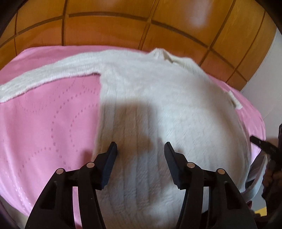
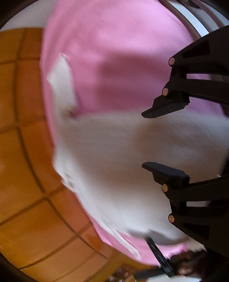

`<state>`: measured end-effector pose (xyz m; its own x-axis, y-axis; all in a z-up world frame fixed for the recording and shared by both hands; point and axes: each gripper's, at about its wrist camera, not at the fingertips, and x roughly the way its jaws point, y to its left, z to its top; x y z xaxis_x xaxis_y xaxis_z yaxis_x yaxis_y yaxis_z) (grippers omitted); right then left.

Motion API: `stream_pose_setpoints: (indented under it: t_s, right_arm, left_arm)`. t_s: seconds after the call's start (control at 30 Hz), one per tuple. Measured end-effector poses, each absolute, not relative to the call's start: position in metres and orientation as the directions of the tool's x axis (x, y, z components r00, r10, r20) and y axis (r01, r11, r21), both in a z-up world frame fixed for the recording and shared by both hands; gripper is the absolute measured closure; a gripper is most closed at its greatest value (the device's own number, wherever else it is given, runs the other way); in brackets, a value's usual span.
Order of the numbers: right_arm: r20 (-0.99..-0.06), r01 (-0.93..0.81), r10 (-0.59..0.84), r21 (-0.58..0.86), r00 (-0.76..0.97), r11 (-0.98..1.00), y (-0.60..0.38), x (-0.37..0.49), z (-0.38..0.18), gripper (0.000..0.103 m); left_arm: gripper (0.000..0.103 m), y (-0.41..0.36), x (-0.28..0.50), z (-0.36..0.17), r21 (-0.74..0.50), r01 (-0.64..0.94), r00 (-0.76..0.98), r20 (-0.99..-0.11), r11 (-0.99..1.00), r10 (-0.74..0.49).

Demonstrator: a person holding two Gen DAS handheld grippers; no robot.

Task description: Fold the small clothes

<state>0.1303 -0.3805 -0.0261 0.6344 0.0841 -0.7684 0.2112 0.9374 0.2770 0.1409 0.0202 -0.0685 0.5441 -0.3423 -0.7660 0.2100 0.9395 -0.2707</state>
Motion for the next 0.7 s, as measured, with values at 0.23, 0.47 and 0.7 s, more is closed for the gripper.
stream_pose_setpoints:
  t_s: [0.23,0.47,0.7]
  right_arm:
    - [-0.748,0.238,-0.171,-0.018,0.641,0.971,-0.426,0.194,-0.034,0.050]
    - [-0.731,0.034,-0.228,-0.270,0.643,0.962,-0.418,0.243,-0.057,0.043]
    - [-0.718,0.081,-0.233,-0.240,0.655,0.967,-0.449,0.270,-0.041,0.096]
  left_arm:
    - [0.048,0.004,0.155,-0.060,-0.276,0.220,0.551,-0.757,0.936,-0.352]
    - [0.048,-0.004,0.164,-0.073,-0.276,0.191,0.517,-0.788,0.942,-0.336]
    - [0.043,-0.010,0.165,-0.072,-0.263,0.177,0.516,-0.796,0.948,-0.317]
